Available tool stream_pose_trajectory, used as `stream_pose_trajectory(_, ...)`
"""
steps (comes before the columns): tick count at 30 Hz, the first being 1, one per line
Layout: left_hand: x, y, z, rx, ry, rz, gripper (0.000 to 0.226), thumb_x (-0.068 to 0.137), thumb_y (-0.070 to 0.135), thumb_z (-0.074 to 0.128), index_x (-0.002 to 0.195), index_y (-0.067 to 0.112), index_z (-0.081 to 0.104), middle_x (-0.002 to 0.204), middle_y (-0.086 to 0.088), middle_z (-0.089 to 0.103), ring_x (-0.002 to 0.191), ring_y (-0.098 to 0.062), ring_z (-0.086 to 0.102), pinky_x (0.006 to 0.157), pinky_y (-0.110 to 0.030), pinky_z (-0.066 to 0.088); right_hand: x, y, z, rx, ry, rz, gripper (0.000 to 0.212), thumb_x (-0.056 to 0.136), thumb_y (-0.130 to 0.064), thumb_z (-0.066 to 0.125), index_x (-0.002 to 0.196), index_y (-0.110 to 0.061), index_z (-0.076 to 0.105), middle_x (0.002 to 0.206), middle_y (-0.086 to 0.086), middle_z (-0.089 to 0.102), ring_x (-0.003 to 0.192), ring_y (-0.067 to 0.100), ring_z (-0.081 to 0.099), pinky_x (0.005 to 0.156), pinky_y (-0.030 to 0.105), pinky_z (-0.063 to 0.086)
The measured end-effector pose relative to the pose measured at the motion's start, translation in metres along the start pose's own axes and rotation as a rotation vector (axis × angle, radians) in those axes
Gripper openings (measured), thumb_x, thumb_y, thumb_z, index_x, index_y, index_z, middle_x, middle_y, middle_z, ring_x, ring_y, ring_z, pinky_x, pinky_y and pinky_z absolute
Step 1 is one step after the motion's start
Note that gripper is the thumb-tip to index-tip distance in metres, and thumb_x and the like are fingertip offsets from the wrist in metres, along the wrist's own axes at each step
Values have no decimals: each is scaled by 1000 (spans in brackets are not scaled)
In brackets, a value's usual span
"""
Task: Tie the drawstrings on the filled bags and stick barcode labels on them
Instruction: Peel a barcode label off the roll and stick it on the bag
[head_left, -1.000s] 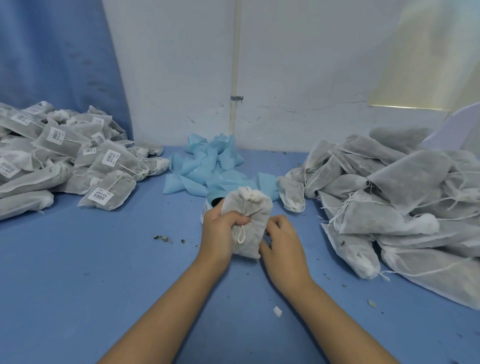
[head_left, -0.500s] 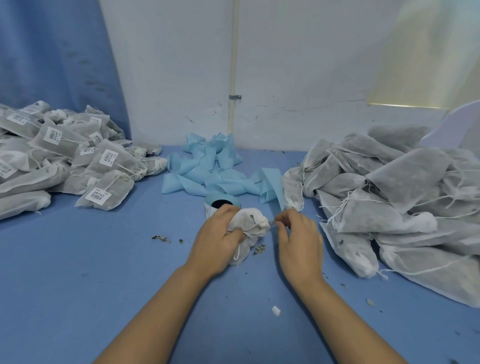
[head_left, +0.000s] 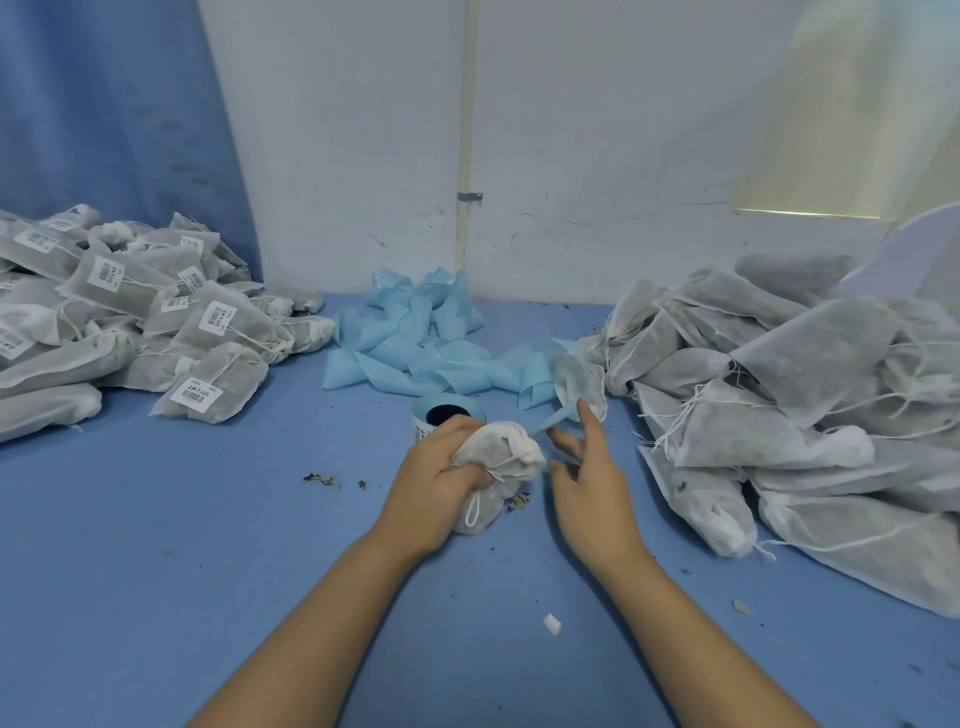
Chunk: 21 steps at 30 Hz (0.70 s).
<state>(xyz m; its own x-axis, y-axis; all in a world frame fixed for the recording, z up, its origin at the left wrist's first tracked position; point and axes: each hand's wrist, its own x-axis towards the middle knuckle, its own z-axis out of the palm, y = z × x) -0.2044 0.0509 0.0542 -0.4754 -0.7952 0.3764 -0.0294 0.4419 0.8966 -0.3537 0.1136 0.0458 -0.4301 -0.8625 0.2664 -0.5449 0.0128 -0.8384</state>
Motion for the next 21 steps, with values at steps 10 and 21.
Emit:
stream_pose_trajectory(10,1,1,1,-129,-9,-18,29,61,6,54,86,10,67,86,3,61,80,-7,58,73,-16,43,2,1,1,214,-39,-3,36,92,-7,57,120,-30,50,106,-10,66,93,-8,60,76,6,41)
stream_pose_trajectory(21,1,0,2,-92,29,-42,24,61,12,54,81,19,66,85,1,60,77,-6,57,71,-16,43,5,2,0,338,52,-20,17,93,-11,59,86,-25,67,87,-12,73,81,-3,66,70,7,45)
